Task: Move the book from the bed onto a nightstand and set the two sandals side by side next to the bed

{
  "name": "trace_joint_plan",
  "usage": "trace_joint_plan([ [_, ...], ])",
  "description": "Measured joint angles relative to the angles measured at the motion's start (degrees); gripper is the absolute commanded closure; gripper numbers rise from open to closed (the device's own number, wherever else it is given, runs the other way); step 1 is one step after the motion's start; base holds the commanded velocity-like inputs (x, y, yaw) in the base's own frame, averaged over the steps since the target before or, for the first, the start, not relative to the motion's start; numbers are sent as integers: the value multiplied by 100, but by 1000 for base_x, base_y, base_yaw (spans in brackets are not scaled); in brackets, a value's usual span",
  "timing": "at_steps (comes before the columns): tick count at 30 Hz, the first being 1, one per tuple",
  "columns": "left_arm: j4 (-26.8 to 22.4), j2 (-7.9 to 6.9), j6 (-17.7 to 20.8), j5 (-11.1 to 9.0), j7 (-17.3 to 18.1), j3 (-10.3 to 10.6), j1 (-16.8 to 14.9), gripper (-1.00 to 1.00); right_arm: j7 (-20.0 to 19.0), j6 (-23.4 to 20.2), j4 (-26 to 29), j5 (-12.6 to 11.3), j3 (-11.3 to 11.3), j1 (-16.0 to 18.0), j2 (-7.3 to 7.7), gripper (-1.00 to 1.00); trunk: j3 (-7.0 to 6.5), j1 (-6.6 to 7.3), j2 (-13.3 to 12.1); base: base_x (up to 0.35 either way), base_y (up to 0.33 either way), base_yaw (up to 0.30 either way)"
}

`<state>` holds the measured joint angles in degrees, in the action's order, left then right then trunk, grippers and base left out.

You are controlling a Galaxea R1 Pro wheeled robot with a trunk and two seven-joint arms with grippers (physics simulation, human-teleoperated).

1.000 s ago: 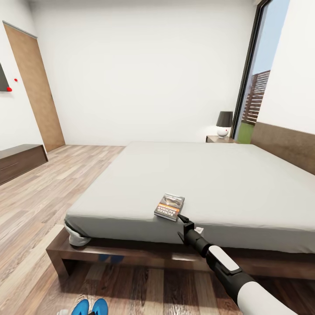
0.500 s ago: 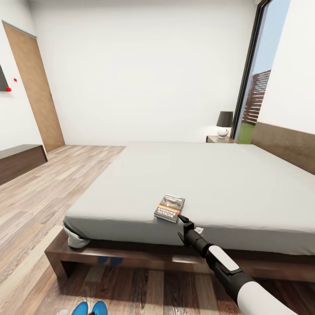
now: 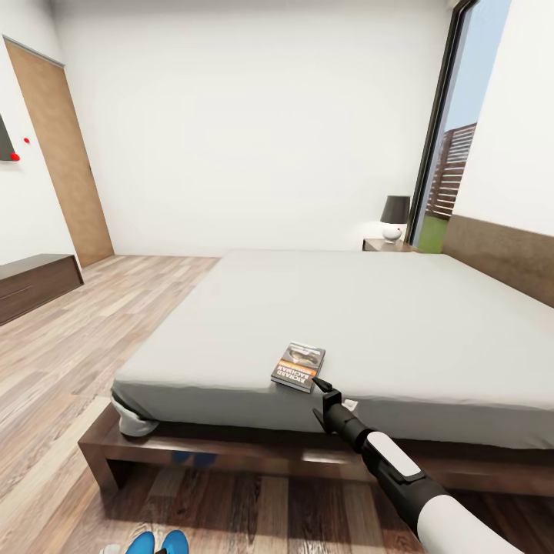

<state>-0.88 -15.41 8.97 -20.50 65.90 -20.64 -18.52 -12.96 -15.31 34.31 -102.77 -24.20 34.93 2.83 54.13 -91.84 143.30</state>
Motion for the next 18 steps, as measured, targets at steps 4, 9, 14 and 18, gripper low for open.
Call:
trace_joint_plan([
  [4, 0, 2, 2, -3, 0, 1, 0, -100, 0, -1, -6, 2, 1, 0, 0, -100, 0, 0, 0, 0, 0, 0],
  [9, 0, 0, 2, -4, 0, 0, 0, -100, 0, -2, -57, -2, 2, 0, 0, -100, 0, 0, 0, 0, 0, 0],
  [14, 0, -4, 1, -3, 0, 1, 0, -100, 0, -2, -84, -4, 3, 0, 0, -100, 0, 0, 0, 0, 0, 0],
  [18, 0, -3, 1, -4, 0, 2, 0, -100, 0, -2, -90, -7, 3, 0, 0, -100, 0, 0, 0, 0, 0, 0],
])
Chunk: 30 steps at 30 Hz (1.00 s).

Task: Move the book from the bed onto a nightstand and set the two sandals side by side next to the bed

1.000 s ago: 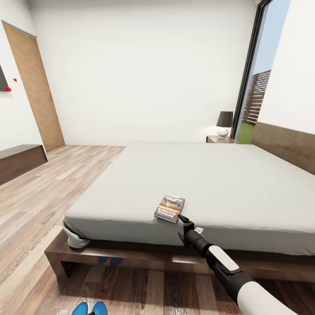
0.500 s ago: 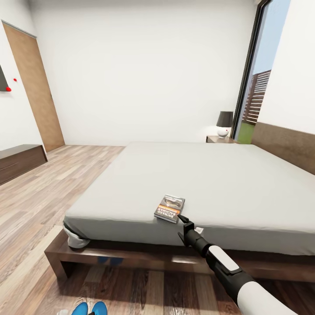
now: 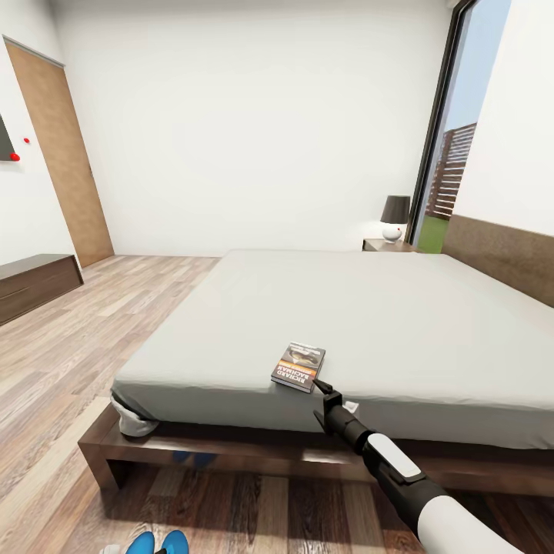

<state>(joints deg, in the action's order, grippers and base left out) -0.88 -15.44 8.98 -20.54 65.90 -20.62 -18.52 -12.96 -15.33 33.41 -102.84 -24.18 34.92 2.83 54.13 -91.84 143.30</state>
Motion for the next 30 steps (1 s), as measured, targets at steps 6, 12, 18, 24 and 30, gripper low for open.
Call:
trace_joint_plan([
  [6, 0, -2, 0, 1, 0, -2, 0, -100, 0, 0, -5, 1, 0, 0, 0, -100, 0, 0, 0, 0, 0, 0],
  [12, 0, -2, 0, 4, 0, -4, 0, -100, 0, 0, -6, 2, 0, 0, 0, -100, 0, 0, 0, 0, 0, 0],
  [18, 0, -2, 0, 3, 0, -5, 0, -100, 0, 0, -7, 2, -6, 0, -5, -100, 0, 0, 0, 0, 0, 0],
  [24, 0, -3, 4, 3, 6, -6, 0, -100, 0, 0, -7, 4, -8, 0, -33, -100, 0, 0, 0, 0, 0, 0],
  [30, 0, -9, 8, 2, 8, -7, 0, -100, 0, 0, -7, 12, -9, 0, -67, -100, 0, 0, 0, 0, 0, 0],
])
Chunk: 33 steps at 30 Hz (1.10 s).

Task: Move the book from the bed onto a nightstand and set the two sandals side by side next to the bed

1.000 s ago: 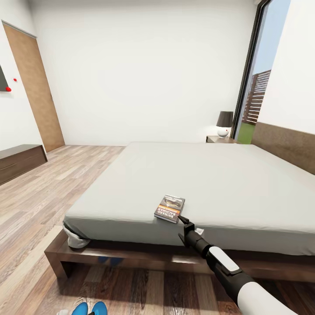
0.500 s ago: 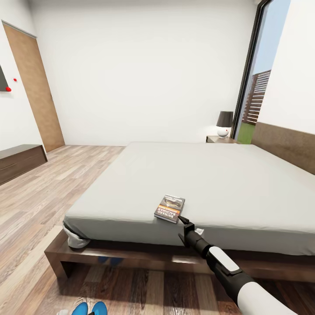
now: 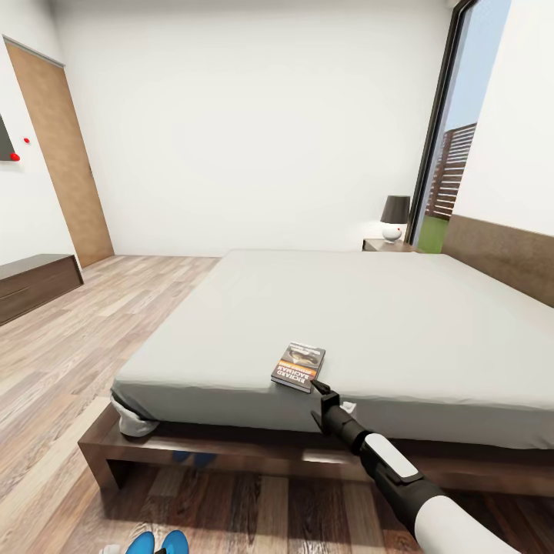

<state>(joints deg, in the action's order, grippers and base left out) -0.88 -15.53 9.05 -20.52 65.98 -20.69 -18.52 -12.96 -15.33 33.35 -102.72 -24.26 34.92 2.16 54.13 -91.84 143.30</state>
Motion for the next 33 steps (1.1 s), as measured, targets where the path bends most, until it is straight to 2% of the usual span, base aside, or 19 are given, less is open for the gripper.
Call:
trace_joint_plan([
  [33, 0, -2, -2, 3, -7, -1, 0, -100, 0, 0, 0, 8, 0, 0, -53, -100, 0, 0, 0, 4, 2, 0],
])
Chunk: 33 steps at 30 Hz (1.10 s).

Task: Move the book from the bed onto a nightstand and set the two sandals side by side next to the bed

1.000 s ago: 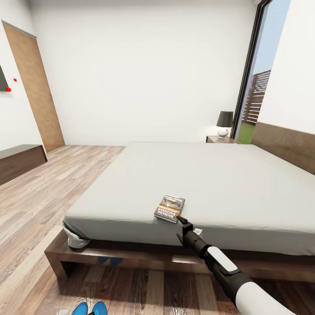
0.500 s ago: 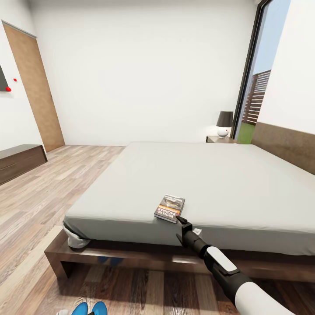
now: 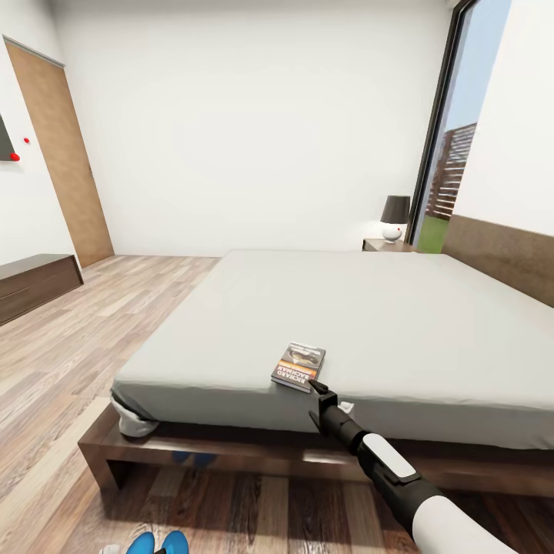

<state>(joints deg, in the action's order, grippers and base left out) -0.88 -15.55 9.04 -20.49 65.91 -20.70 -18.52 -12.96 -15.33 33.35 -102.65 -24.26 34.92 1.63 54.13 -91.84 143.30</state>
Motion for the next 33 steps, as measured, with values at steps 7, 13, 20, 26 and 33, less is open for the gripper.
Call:
trace_joint_plan([
  [7, 0, 0, -23, 0, 0, 1, 0, -100, 0, 0, 0, 0, 0, 0, 4, -100, 0, 1, 0, 127, 72, 0],
  [13, 0, -2, -27, 0, 0, 0, 0, -100, 0, 0, 0, 0, 0, 0, 5, -100, 0, 0, 0, 62, 38, 0],
  [20, 0, -6, -20, 0, 1, 1, 0, -100, 0, 0, 0, 6, 0, 0, 5, -100, 0, 0, 0, 15, 9, 0],
  [26, 0, -5, -16, 0, -1, -1, 0, -100, 0, 0, 0, 8, 0, 0, 5, -100, 0, 0, 0, 3, 2, 0],
  [33, 0, -8, -15, 0, -1, -1, 0, -100, 0, 0, 0, 9, 0, 0, 5, -100, 0, 0, 0, 0, 0, 0],
])
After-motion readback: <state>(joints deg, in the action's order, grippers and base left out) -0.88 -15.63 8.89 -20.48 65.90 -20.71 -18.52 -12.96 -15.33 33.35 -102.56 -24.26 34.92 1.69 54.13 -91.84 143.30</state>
